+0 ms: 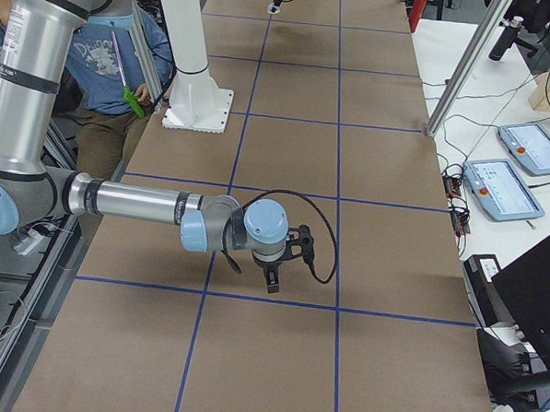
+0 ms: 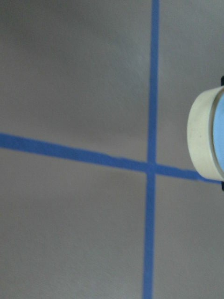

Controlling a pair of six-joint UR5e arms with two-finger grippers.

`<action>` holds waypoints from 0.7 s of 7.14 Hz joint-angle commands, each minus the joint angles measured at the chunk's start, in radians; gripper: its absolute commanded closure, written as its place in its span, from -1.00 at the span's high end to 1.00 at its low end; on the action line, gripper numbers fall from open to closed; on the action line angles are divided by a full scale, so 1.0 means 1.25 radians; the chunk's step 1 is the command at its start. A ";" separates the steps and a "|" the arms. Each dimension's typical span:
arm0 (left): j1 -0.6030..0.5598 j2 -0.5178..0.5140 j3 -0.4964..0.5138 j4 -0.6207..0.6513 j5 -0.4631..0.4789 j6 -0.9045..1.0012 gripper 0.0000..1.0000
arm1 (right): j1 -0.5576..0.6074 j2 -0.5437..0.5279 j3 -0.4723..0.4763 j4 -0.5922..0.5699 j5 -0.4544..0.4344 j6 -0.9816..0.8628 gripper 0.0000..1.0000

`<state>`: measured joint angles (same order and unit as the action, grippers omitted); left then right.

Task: Place and press bell with both arms
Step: 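Move the left gripper holding the bell over the table centre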

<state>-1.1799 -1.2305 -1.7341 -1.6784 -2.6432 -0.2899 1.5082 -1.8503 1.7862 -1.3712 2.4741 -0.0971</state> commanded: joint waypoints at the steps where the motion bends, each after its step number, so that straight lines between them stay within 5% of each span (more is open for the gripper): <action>1: 0.006 -0.161 -0.036 0.005 -0.001 -0.178 -0.47 | 0.000 0.001 -0.003 -0.003 0.001 0.004 1.00; 3: 0.075 -0.330 -0.034 0.004 0.003 -0.332 -0.47 | -0.003 0.008 -0.005 0.000 0.003 0.005 1.00; 5: 0.202 -0.546 0.002 0.006 0.084 -0.534 -0.47 | -0.003 0.026 -0.005 0.001 -0.004 0.004 1.00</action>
<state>-1.0215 -1.7445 -1.7605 -1.6721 -2.5997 -0.8008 1.5055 -1.8309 1.7789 -1.3707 2.4734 -0.0916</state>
